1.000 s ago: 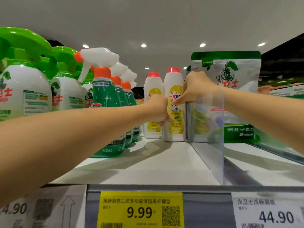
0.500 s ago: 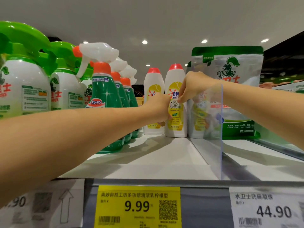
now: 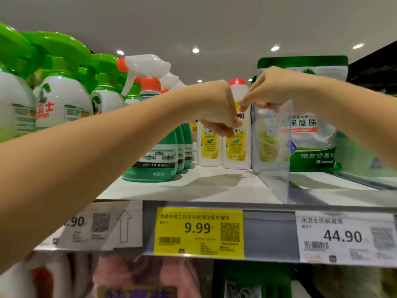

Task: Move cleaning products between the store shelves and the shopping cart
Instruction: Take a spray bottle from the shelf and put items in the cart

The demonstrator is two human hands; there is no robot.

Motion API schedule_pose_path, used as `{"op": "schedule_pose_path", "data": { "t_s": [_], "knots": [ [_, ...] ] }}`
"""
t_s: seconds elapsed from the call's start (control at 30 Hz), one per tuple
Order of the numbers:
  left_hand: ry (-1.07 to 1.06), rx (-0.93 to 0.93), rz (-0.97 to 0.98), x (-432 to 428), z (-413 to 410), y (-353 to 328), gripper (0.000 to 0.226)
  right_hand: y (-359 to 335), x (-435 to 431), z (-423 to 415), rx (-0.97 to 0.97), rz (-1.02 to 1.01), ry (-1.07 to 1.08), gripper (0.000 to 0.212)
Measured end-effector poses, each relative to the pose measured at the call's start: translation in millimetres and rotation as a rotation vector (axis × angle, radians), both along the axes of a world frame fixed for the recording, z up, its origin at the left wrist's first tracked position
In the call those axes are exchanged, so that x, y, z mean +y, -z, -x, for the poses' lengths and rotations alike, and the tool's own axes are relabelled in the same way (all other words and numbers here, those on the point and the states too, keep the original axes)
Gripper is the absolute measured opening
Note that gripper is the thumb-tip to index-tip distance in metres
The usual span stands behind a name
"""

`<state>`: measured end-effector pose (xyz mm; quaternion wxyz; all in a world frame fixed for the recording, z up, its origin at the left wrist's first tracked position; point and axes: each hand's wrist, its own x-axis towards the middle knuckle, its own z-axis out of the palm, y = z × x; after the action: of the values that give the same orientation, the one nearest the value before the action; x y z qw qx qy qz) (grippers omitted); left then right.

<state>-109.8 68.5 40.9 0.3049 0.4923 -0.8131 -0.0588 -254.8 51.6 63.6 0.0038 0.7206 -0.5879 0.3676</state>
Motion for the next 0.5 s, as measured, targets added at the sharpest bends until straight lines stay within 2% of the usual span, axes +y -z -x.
{"op": "schedule_pose_path", "data": {
  "t_s": [0.1, 0.2, 0.4, 0.5],
  "knots": [
    [0.039, 0.093, 0.003, 18.3, -15.3, 7.3, 0.014, 8.9, 32.4, -9.2, -0.011, 0.023, -0.072, 0.018],
    [0.091, 0.174, 0.052, 39.2, -28.6, 16.5, 0.014, 22.3, 58.6, -14.2, -0.06, 0.061, -0.15, 0.019],
    [0.287, 0.378, 0.231, 98.2, -55.4, 41.9, 0.014, 49.2, 120.0, -14.3, -0.191, 0.436, -0.292, 0.018],
    [0.357, 0.441, 0.287, 130.4, -71.8, 62.5, 0.01, 66.0, 154.6, -21.6, -0.217, 0.508, -0.363, 0.017]
  ]
}}
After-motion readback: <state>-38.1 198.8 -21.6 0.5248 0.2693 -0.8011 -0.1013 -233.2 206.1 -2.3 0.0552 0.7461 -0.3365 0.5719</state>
